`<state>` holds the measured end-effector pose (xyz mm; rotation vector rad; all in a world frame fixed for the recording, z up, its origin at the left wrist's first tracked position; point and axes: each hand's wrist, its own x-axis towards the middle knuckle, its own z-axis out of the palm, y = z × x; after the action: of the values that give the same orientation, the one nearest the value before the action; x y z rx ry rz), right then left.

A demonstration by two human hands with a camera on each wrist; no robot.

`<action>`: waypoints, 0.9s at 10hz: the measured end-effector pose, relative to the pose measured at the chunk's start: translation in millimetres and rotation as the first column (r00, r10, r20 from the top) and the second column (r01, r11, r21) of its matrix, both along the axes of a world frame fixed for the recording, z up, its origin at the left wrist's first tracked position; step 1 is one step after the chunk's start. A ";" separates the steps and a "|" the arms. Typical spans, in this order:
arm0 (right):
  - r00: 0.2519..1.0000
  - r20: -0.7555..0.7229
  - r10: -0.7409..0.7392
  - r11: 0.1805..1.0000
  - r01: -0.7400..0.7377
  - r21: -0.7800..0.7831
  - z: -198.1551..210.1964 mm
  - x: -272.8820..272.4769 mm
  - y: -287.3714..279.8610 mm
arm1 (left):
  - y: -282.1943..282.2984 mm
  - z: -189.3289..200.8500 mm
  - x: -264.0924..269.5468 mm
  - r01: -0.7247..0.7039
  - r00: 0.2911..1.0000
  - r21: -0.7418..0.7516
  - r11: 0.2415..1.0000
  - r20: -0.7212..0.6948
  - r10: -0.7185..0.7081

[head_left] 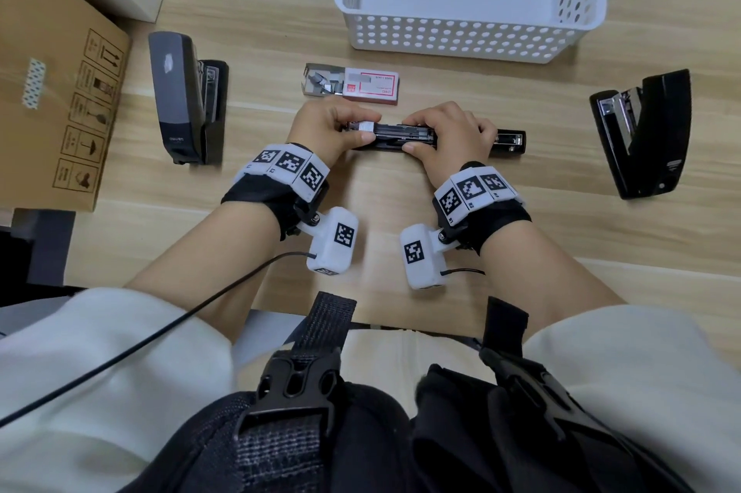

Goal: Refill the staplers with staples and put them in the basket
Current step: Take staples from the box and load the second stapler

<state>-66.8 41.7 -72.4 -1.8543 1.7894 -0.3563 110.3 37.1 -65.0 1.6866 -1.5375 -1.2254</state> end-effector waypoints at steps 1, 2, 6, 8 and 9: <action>1.000 -0.005 0.002 1.000 -0.002 0.002 0.1 0.7 -0.4 | -1.0 -3.3 1.0 -0.006 1.000 -0.007 1.000 0.013 0.006; 1.000 -0.012 -0.001 1.000 0.001 0.000 -0.1 1.2 -0.4 | -1.9 -6.6 1.3 -0.011 1.000 -0.013 1.000 0.023 0.012; 1.000 -0.016 -0.004 1.000 0.004 -0.006 0.0 1.1 0.1 | -1.4 -11.2 3.4 -0.032 0.999 -0.003 0.999 -0.036 0.032; 1.000 -0.008 -0.002 1.000 0.002 -0.004 1.3 1.2 0.1 | -1.9 -10.7 2.2 -0.013 1.000 -0.007 1.000 0.026 0.013; 1.000 -0.010 -0.001 1.000 0.001 -0.003 1.4 1.0 0.4 | -0.2 -9.3 1.4 -0.005 0.998 0.002 1.000 0.061 0.005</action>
<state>-65.8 42.1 -71.0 -1.8601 1.7977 -0.3503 111.7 37.0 -74.3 1.7432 -1.5669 -1.1835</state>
